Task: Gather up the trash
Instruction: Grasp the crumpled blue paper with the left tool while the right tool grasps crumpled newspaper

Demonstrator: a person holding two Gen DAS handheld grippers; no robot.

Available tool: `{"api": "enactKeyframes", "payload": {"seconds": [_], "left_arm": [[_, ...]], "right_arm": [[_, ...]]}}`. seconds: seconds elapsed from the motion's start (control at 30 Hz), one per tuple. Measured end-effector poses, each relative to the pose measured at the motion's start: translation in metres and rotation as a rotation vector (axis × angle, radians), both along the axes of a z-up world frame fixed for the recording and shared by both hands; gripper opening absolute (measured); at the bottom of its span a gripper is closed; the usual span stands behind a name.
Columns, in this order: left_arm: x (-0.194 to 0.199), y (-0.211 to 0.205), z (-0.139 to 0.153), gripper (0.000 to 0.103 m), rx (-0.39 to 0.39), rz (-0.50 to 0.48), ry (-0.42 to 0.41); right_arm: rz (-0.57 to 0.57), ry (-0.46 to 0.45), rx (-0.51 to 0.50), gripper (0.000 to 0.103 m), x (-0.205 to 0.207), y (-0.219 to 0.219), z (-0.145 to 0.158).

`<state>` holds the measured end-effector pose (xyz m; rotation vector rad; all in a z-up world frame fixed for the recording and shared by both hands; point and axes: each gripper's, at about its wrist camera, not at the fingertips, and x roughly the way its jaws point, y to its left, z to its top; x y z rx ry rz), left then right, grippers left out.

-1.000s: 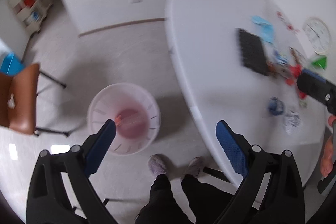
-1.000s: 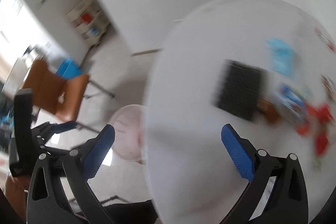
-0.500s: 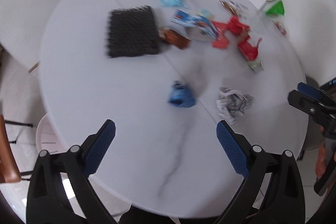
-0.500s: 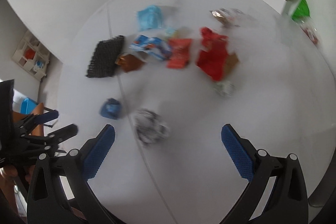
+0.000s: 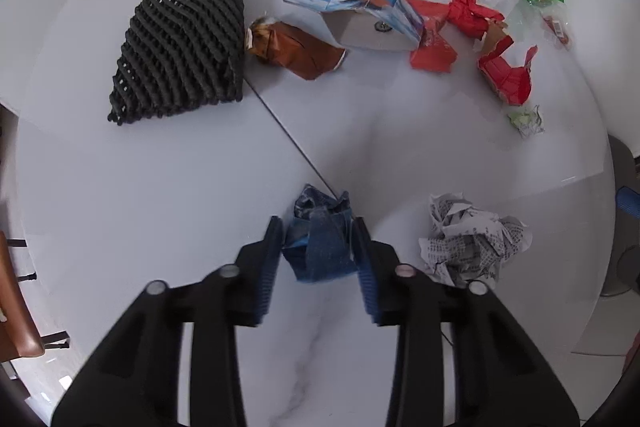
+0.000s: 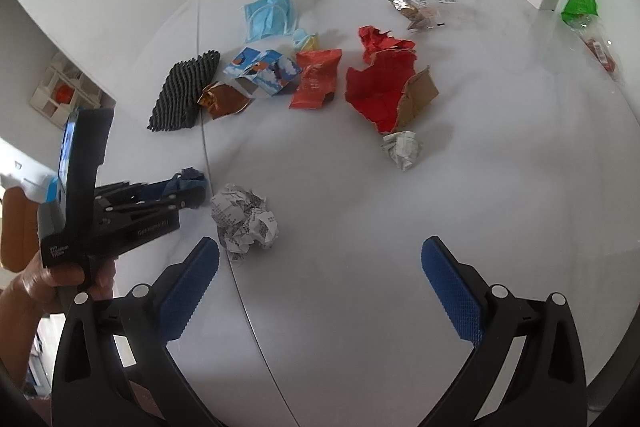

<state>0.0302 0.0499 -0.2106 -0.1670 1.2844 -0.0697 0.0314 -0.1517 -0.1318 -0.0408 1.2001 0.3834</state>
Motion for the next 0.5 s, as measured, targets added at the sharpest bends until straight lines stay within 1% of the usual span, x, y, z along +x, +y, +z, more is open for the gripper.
{"api": "enactKeyframes", "payload": {"seconds": [0.13, 0.23, 0.33, 0.4, 0.5], "left_arm": [[-0.005, 0.003, 0.002, 0.033, 0.014, 0.021, -0.009], [-0.013, 0.008, 0.014, 0.033, 0.008, 0.053, -0.024], [-0.026, 0.023, 0.032, 0.033, -0.004, 0.116, -0.044], [-0.028, 0.028, 0.039, 0.033, -0.001, 0.152, -0.058], [-0.047, 0.052, 0.055, 0.033, 0.01, 0.23, -0.075]], "right_arm": [[0.049, 0.018, 0.015, 0.1, 0.003, 0.009, -0.009], [0.099, 0.025, 0.018, 0.097, 0.007, 0.023, -0.018], [0.156, 0.037, 0.014, 0.096, 0.013, 0.043, -0.03], [0.197, 0.047, 0.002, 0.093, 0.016, 0.059, -0.04], [0.248, 0.07, -0.028, 0.086, 0.02, 0.079, -0.056]]}}
